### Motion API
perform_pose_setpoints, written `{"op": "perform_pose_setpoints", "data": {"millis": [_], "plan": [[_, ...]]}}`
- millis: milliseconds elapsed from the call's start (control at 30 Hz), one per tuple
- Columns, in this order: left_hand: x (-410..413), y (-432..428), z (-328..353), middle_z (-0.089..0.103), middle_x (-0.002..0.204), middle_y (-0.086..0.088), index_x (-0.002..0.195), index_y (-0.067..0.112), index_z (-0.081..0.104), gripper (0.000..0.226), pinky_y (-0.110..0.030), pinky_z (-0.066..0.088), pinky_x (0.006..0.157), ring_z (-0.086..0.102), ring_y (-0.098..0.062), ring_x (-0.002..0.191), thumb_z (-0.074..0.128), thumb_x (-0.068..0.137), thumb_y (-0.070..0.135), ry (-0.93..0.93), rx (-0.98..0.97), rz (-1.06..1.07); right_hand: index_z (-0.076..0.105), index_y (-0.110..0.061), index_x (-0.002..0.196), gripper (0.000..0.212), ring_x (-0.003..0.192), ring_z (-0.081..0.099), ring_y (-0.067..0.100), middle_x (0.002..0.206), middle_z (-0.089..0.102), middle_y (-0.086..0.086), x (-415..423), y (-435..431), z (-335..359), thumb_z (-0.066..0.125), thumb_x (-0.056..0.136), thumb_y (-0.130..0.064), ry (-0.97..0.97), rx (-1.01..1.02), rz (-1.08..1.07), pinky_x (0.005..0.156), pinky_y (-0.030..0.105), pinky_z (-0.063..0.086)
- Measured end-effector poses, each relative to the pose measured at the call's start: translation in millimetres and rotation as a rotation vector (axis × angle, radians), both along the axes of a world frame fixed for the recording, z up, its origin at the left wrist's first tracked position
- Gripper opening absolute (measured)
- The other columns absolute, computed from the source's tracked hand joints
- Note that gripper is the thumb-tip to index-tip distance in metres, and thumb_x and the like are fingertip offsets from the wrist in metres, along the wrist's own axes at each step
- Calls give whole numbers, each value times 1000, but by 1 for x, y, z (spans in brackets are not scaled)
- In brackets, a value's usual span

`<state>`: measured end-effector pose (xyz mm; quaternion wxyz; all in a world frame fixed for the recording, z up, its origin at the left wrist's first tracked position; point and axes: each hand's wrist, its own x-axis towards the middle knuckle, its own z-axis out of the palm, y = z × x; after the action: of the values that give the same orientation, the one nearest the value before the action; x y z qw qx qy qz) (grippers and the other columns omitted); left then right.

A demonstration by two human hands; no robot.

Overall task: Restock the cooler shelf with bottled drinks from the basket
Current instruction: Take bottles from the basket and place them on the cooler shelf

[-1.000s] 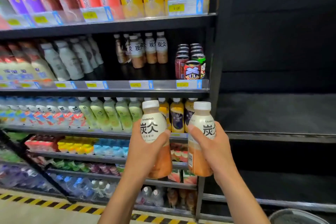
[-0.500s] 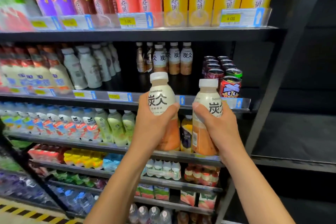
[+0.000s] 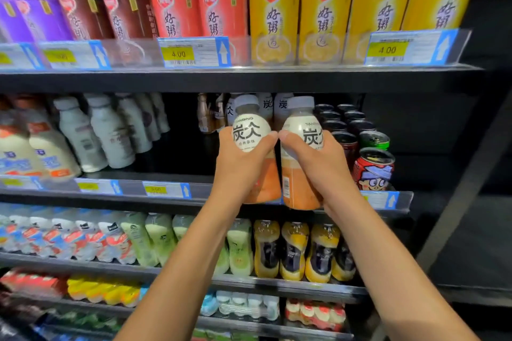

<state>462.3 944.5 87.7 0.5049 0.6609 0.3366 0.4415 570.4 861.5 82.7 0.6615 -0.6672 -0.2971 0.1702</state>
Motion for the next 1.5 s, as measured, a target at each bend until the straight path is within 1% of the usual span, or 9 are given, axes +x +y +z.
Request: {"op": "perform_pose_setpoints", "data": {"millis": [200,267,400,467,633,833,1000,1300,1500], "plan": [[25,44,2,57,69,3,85,16,57,35,-26,41,52,56,-18,65,72,79,47,100,-109,-46,71,-13,102,62,81,71,23,89,74,4,31,50,2,77,60,-58,161,-81,-91,79,41,60],[34,60,1,61,74,-3,97,6,67,33,-27,41,50,56,-19,63,67,85,37,134,-158,-33,68,-15,108,67,88,70,24,98,73,4,41,66,4,77,58,-57,188,-27,-147,85,42,58],[58,96,-1,62,117,-6,129,12,45,62,-20,51,82,63,-20,100,76,82,38,112,-6,-17,57,-18,131,103,109,65,27,123,67,5,61,93,6,73,44,-71,21,-19,-249,92,47,55],[65,112,0,57,118,-1,133,14,38,71,-27,46,94,56,-18,107,78,79,37,159,78,-66,55,-20,135,107,113,63,27,128,65,5,67,100,4,71,43,-73,-26,-38,-251,95,46,54],[83,142,-12,63,118,-1,124,14,38,75,-38,51,98,62,-21,107,84,70,38,151,130,-119,62,-20,123,85,101,67,20,113,71,-1,76,112,0,74,51,-64,-89,-30,-232,89,35,56],[88,153,-27,57,120,-5,119,14,33,66,-29,48,91,57,-18,111,84,76,23,88,199,-153,62,-20,115,76,91,70,17,103,73,-3,94,124,-17,82,50,-54,-65,-34,-227,86,38,58],[84,157,-44,49,130,-8,126,22,32,83,-45,47,102,54,-24,119,76,64,56,155,184,-138,58,-20,117,61,93,69,19,104,71,0,105,125,-29,86,66,-38,-48,-37,-190,90,43,57],[86,162,-47,32,146,-17,141,28,30,89,-47,41,107,41,-40,131,73,71,65,390,302,-7,47,-20,129,79,114,57,25,125,59,5,109,121,-30,78,68,-59,-263,-254,-202,97,41,50],[85,169,-48,52,134,-7,119,20,31,79,-31,45,94,55,-24,119,87,66,38,315,233,-36,40,-17,131,83,111,62,25,121,63,4,116,115,-30,89,64,-27,-191,-268,-151,97,40,51]]}}
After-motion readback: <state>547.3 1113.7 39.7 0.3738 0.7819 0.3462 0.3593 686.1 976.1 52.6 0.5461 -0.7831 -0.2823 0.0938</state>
